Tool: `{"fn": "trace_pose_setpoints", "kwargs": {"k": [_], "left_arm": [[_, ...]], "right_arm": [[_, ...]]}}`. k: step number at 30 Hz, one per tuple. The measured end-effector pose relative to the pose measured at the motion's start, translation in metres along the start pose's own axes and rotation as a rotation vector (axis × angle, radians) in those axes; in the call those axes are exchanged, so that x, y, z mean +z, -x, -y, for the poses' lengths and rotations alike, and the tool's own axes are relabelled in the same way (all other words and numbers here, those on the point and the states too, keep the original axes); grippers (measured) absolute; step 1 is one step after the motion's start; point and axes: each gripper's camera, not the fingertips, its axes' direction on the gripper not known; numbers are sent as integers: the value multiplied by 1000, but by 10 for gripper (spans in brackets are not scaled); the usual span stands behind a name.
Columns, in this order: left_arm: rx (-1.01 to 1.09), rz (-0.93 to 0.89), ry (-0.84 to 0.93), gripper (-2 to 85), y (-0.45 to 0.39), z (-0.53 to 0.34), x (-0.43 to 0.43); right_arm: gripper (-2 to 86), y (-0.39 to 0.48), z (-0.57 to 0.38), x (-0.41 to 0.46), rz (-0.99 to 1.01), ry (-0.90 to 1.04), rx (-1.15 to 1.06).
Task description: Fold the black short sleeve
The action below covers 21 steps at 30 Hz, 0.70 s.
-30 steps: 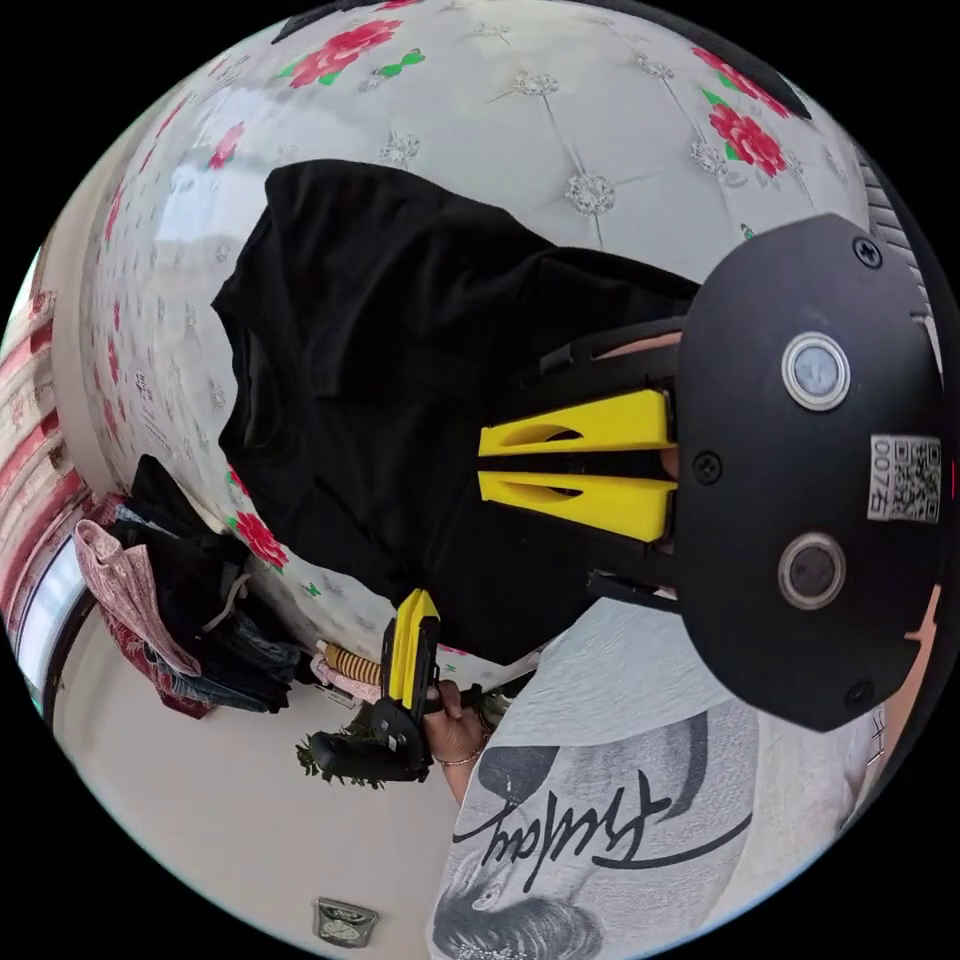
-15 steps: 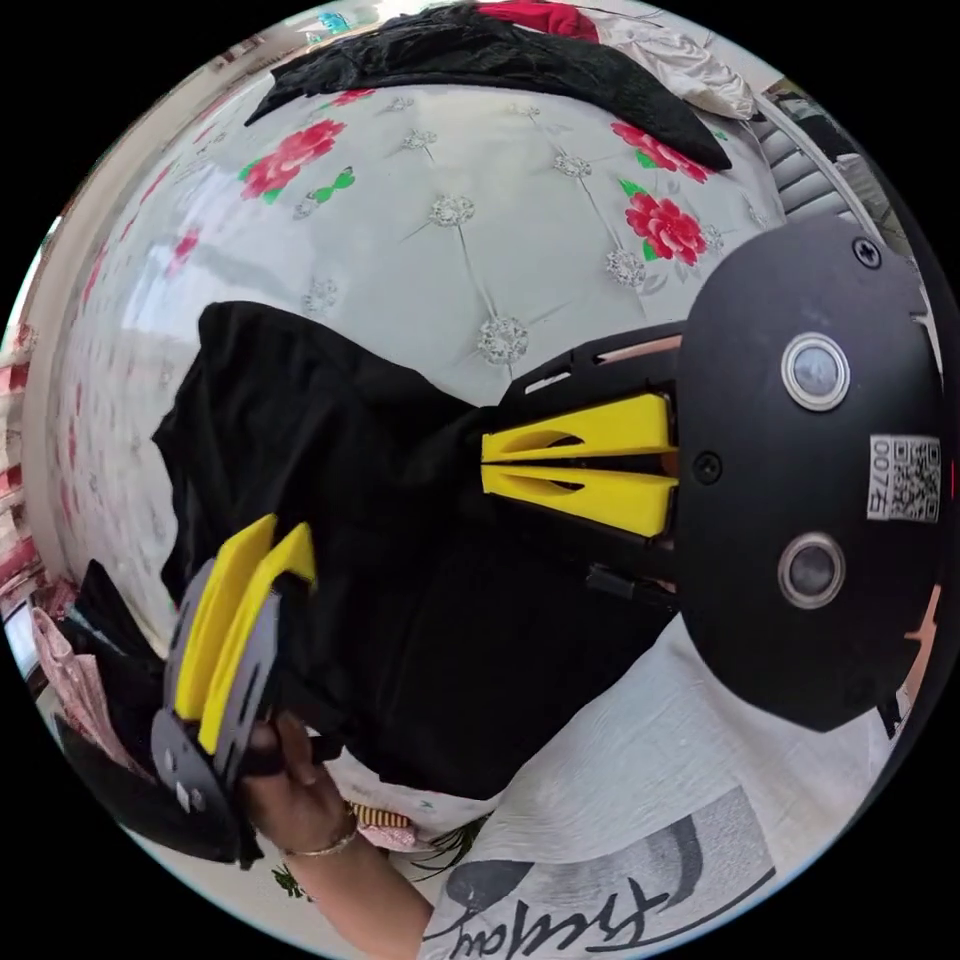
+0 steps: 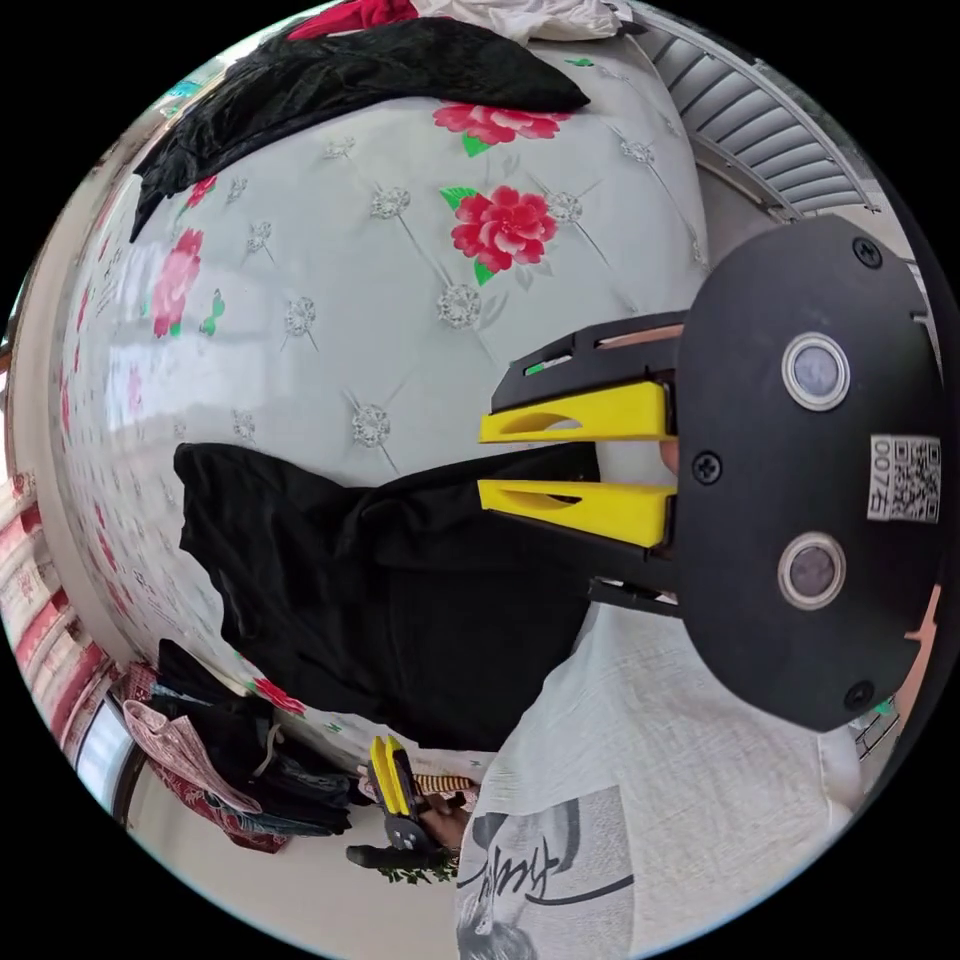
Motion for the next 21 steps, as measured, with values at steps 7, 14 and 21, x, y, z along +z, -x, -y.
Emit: {"fn": "trace_pose_setpoints", "kwargs": {"k": [7, 14, 21], "left_arm": [[-415, -76, 110, 90, 29, -174, -9], [-302, -80, 133, 73, -14, -157, 21], [-159, -220, 97, -3, 2, -154, -19]], "right_arm": [[82, 4, -28, 23, 63, 45, -43], [38, 23, -33, 47, -130, 134, -173], [1, -28, -52, 7, -30, 97, -136]]}}
